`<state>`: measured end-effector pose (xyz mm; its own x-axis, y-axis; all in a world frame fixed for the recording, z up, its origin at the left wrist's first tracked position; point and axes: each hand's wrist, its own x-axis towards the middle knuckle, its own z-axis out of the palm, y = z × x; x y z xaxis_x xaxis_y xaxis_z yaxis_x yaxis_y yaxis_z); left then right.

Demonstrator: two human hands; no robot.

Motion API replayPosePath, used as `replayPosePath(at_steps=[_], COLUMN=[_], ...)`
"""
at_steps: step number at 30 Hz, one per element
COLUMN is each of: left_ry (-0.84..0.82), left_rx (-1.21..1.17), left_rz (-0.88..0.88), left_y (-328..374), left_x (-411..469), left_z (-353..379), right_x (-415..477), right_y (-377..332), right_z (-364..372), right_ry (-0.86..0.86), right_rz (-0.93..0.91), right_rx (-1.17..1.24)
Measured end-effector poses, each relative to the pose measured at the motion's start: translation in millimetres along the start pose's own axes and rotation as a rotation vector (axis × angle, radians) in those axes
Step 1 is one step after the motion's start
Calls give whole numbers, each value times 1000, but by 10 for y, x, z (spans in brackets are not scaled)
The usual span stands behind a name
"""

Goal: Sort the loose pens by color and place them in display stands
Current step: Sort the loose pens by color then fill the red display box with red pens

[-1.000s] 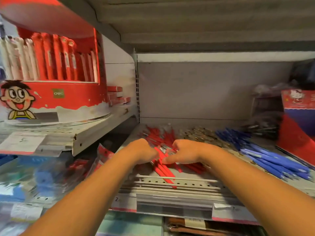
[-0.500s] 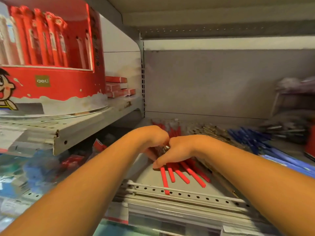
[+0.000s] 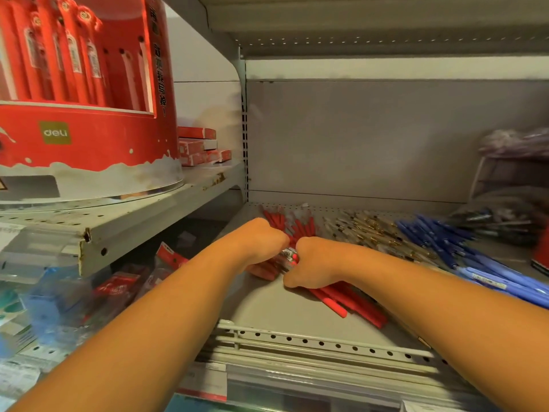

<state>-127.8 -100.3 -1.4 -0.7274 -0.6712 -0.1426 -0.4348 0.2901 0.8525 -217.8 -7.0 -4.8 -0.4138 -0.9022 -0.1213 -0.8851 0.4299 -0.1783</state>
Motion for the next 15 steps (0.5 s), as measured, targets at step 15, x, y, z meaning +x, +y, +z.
replayPosePath(at_steps=[15], left_ry=[52], left_rx=[195], left_rz=[98], left_y=[-119], left_x=[120], left_z=[-229], right_x=[241], right_y=[-346], right_z=[-36], right_ry=[14], right_rz=[45], right_rx=[172])
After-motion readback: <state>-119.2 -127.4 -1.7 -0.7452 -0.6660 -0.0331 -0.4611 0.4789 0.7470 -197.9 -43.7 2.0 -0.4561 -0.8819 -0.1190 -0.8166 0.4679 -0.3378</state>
